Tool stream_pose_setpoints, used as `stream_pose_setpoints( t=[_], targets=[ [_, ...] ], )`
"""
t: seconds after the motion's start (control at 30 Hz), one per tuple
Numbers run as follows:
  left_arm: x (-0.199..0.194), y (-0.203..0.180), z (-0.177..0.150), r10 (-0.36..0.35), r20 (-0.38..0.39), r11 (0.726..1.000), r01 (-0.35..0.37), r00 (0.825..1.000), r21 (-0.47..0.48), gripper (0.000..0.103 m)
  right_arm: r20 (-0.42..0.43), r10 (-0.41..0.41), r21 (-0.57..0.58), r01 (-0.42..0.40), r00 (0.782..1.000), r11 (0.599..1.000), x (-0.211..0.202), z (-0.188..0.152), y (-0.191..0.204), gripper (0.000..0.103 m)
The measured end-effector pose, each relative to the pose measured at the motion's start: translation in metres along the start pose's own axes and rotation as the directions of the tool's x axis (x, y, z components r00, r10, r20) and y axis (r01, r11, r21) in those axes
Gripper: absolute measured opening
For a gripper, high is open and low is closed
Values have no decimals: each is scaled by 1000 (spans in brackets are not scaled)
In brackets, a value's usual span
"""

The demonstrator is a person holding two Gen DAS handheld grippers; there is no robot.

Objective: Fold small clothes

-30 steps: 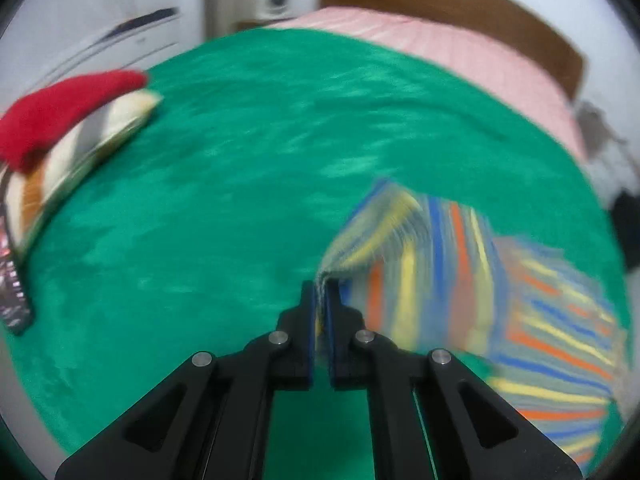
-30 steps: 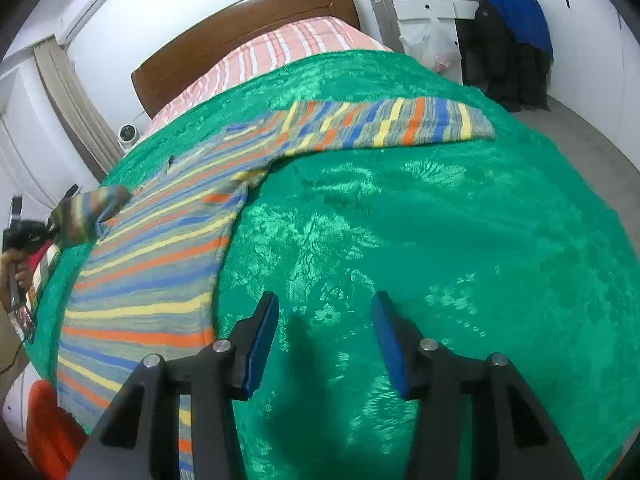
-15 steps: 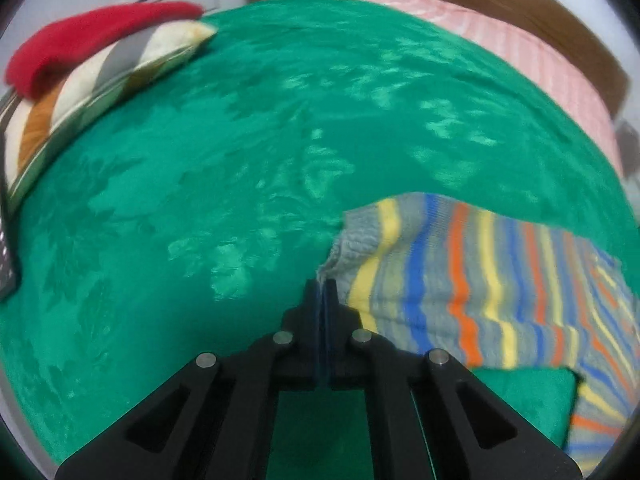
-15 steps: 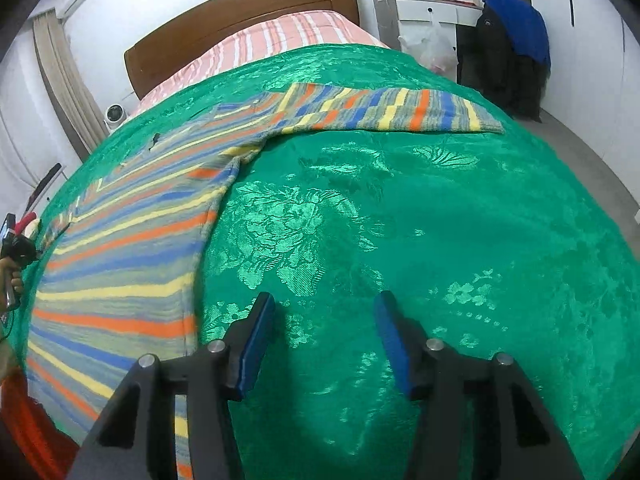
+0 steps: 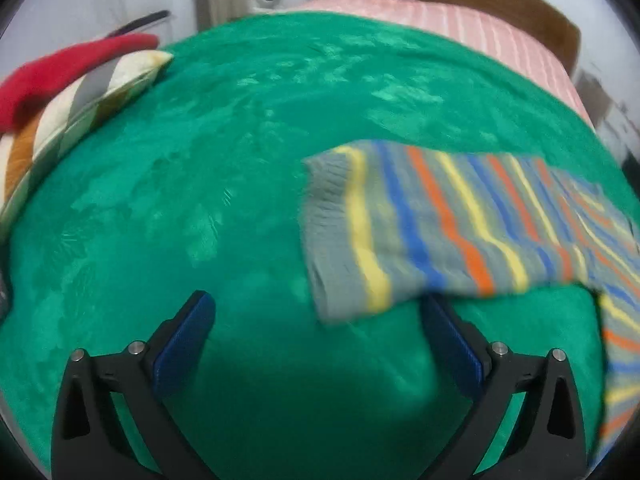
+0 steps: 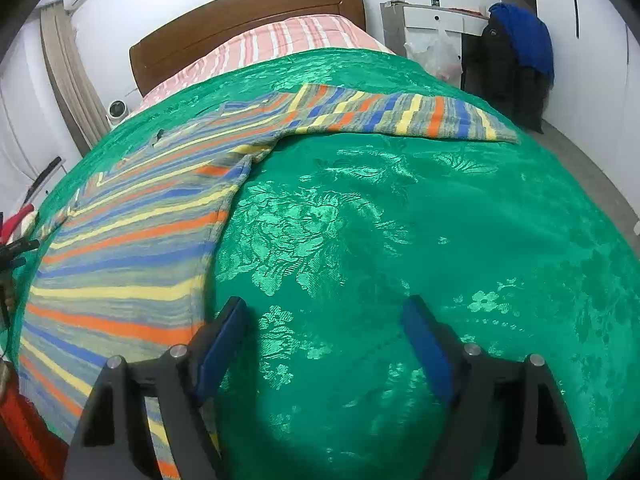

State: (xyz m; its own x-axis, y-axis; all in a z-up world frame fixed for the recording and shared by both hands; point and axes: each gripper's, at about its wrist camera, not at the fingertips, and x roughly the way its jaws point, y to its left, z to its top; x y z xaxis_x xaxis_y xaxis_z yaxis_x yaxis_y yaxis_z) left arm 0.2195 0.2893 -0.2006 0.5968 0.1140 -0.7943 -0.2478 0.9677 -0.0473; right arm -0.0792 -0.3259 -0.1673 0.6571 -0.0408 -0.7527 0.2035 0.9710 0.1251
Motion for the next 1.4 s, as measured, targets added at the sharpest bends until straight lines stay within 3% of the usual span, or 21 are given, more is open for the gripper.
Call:
stream_pose_setpoints(
  t=[0.17, 0.47, 1.4],
  targets=[
    [-3, -11, -5, 57, 15, 997, -58, 998, 49, 103, 13, -29, 7, 29, 999, 1000, 4, -2, 6, 89],
    [-3, -11, -5, 46, 14, 998, -47, 999, 40, 103, 0, -113, -11, 113, 994, 994, 18, 2, 20, 103],
    [-2, -9, -5, 48, 14, 998, -49, 999, 40, 103, 4, -140, -14, 140, 990, 990, 21, 1, 23, 103]
  ],
)
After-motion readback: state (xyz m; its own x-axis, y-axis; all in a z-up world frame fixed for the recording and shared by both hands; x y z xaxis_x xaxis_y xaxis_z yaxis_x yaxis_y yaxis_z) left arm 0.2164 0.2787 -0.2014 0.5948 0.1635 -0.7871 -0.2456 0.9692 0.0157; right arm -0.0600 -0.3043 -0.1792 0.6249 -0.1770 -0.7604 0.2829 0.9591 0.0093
